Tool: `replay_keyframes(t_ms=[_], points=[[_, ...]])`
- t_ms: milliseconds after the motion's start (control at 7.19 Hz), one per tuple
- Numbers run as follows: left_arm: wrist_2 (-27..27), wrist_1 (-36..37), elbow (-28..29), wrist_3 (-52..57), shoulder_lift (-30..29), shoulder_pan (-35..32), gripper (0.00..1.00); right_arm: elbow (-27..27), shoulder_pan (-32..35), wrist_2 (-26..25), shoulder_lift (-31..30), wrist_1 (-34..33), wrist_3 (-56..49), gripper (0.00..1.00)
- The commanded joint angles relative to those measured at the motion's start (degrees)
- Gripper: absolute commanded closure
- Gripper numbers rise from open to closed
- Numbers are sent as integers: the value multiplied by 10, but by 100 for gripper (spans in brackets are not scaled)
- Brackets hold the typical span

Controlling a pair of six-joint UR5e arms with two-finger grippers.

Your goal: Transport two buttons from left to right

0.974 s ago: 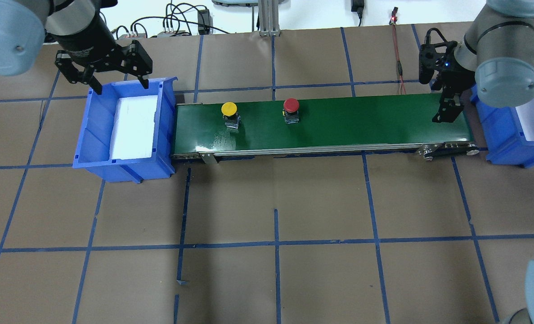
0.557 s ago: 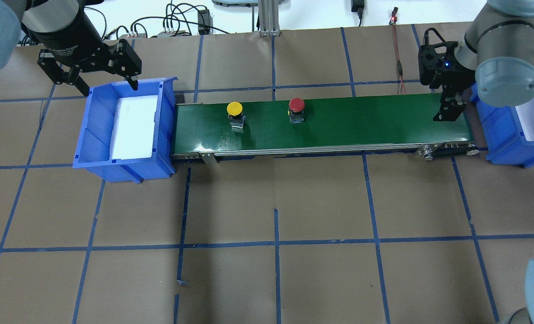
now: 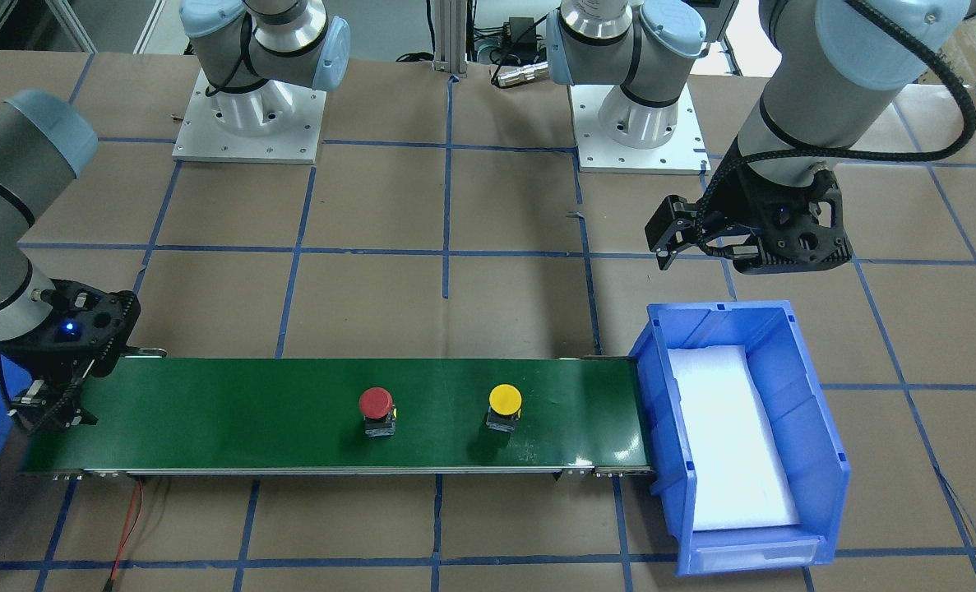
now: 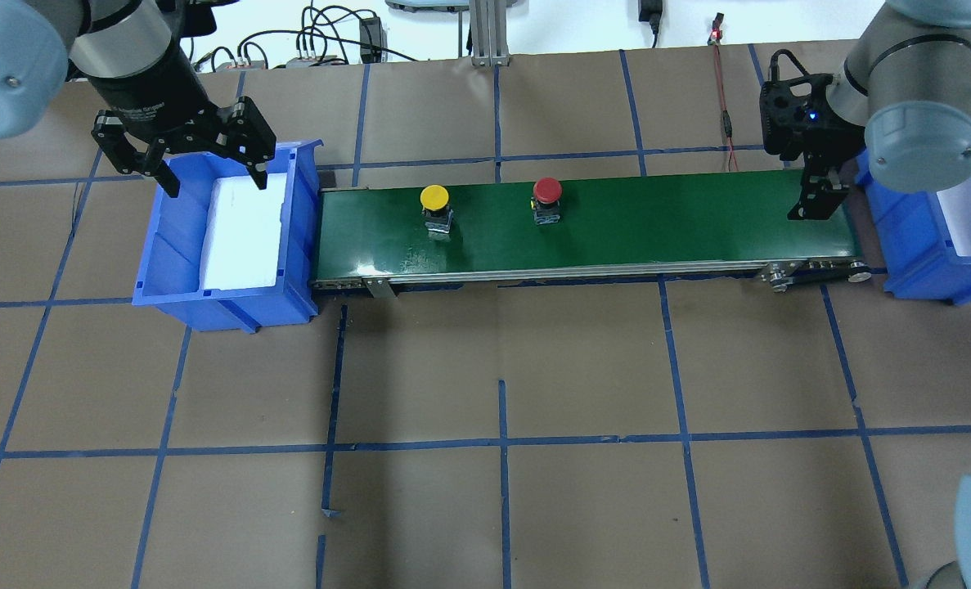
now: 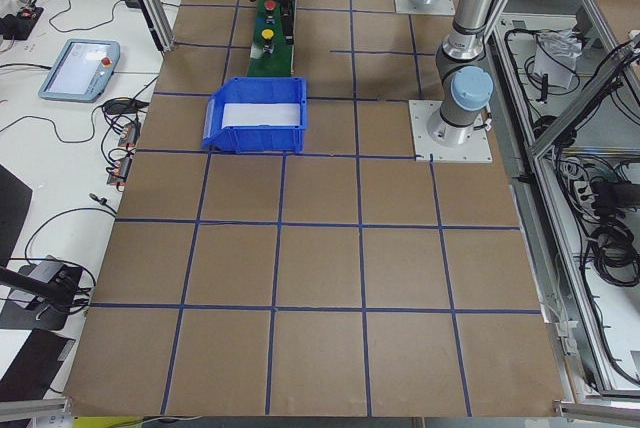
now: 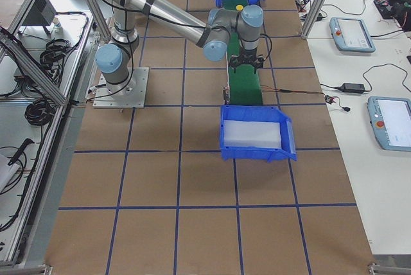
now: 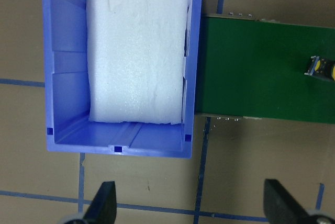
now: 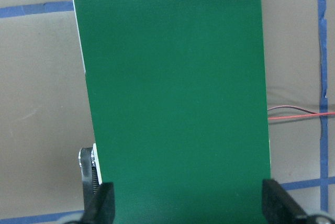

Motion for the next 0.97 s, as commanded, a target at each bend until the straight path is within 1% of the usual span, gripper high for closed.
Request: replay_keyframes(t_ms=[0,417,835], points=[[-3,5,-2,-1,-4,-2,0,1,0,2,2,0,0,0],[-2,0,0,-4,-4,-6,0,-2,0,3,5,-1,-28,0],[5,-1,-2,1,-5,-23,0,-1,1,3,4,-1,-22,0]])
